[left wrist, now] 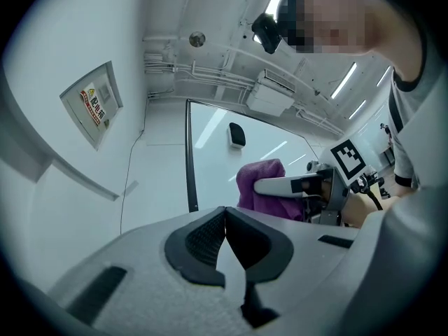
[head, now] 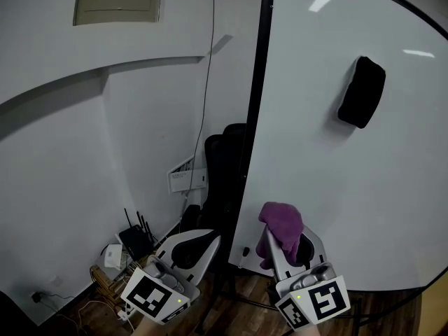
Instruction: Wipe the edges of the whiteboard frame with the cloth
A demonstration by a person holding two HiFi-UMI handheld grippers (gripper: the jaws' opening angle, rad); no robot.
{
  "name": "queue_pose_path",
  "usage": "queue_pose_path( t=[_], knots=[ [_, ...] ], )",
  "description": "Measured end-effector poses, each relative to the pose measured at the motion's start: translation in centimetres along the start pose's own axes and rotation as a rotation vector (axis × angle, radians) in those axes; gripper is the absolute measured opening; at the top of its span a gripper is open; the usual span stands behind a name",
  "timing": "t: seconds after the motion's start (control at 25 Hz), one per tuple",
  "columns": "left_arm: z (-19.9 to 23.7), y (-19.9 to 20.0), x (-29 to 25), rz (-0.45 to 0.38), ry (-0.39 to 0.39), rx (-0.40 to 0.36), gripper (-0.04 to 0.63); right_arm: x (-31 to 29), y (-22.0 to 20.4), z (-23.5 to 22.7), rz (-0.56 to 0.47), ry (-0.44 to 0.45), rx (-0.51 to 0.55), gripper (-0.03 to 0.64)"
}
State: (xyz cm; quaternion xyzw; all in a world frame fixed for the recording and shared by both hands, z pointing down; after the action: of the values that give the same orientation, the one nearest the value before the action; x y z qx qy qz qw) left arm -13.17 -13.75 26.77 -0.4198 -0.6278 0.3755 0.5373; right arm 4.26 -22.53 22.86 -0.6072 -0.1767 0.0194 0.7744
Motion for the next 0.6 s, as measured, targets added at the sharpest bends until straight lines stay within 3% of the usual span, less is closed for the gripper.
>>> queue_pose_path(
  t=[0.28,0.6],
  knots=[
    [1.2,-1.2,-2.1,-0.012,0.006,0.010,0.017,-2.1,-0.8,-1.9,-0.008,0.024,0.004,0.109],
    [2.6,-1.9,-3.2,0.013,-0.079,0.043,0.017,-3.9,-0.8,-1.5,-0.004,-0.023,0.025,0.109]
  ],
)
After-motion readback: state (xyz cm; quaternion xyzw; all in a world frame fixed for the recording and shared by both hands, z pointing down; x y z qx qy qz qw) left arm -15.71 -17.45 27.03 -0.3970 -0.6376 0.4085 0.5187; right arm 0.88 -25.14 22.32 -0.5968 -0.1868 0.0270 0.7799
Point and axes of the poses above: the fingertips, and each gripper's own axes: x backward along the fingers, z to its left, y out of its top, the point moved 8 cm from there along x, backward along the fingers, and after that the axes turned 13 degrees about y, right-handed, at the moved point
